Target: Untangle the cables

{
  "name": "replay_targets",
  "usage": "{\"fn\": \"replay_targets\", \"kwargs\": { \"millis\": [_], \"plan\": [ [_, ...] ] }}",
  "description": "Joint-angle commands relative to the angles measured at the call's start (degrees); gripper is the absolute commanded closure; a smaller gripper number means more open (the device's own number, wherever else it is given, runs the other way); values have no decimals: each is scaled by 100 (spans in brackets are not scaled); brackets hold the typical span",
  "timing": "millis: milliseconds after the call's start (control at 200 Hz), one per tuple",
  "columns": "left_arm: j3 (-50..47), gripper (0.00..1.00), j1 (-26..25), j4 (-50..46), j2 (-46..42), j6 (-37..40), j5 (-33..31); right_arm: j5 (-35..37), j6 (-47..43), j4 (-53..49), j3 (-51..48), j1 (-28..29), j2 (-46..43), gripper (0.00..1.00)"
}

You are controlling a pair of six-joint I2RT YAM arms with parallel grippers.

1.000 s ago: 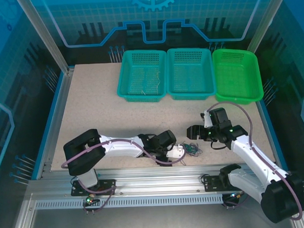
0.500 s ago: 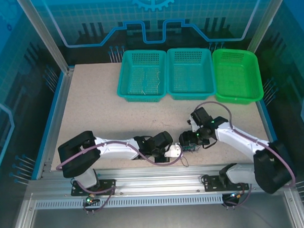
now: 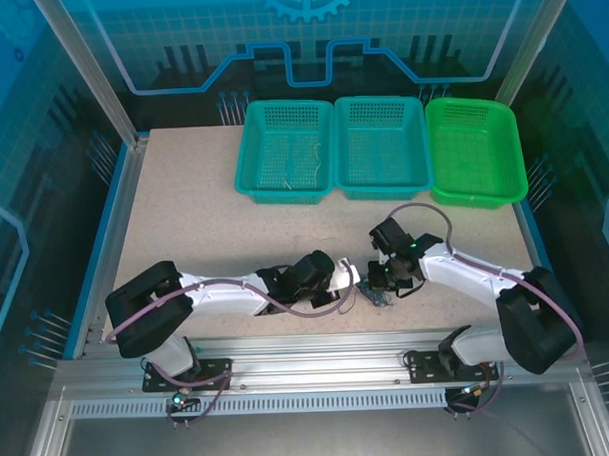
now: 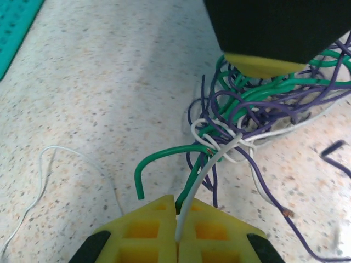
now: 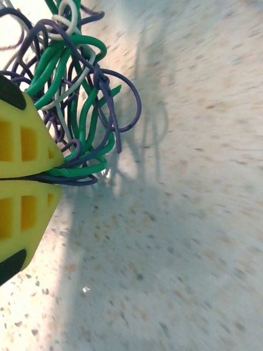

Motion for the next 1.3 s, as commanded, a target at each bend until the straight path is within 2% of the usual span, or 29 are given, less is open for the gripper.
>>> {"fn": "replay_targets", "kwargs": {
  "millis": [0,245,460,515,535,565,580,595,605,610,650,685,780,995,1106,1296],
  "plan": [
    [54,98,261,-246,-239,-709,-595,761,500,-208,-267,-632,-496,100],
    [-72,98,427,-273,-356,-939,-679,1003,983,-273,-738,-2204,-1417,100],
    [-92,100,517,-146,-418,-1057,-497,898,992,-322,-870,-2678,-1695,100],
    [-98,100,522,-103,-465,-1066,-411,339,607,51,-913,-2609,-1811,100],
    [-106,100,522,-74,-469,-1077,-375,-47,406,298,-941,-2570,-1838,96],
    [-112,100,521,-12,-462,-1089,-291,-844,68,679,-964,-2478,-1861,84],
    [-115,100,521,23,-450,-1088,-233,-1024,-33,777,-958,-2441,-1862,81],
    [-125,100,515,64,-444,-1082,-177,-1365,-195,879,-927,-2346,-1850,72],
    [-129,100,520,90,-433,-1081,-120,-1438,-229,903,-910,-2320,-1847,70],
    [-127,100,521,102,-426,-1078,-95,-1543,-305,927,-879,-2248,-1841,64],
    [-139,100,522,207,-351,-1094,39,-1530,-519,784,-672,-1911,-1791,48],
    [-135,100,521,297,-256,-1132,86,-1154,-653,503,-452,-1629,-1746,42],
    [-109,100,522,430,3,-1235,90,-330,-894,116,-101,-1072,-1632,40],
    [-161,100,521,456,109,-1340,44,-82,-1429,168,585,-132,-852,40],
    [-177,100,522,293,57,-1394,-111,123,-1521,136,1061,218,-18,39],
    [-479,100,522,356,-195,-1492,-30,427,-1394,-137,2009,633,1495,34]
  ]
}}
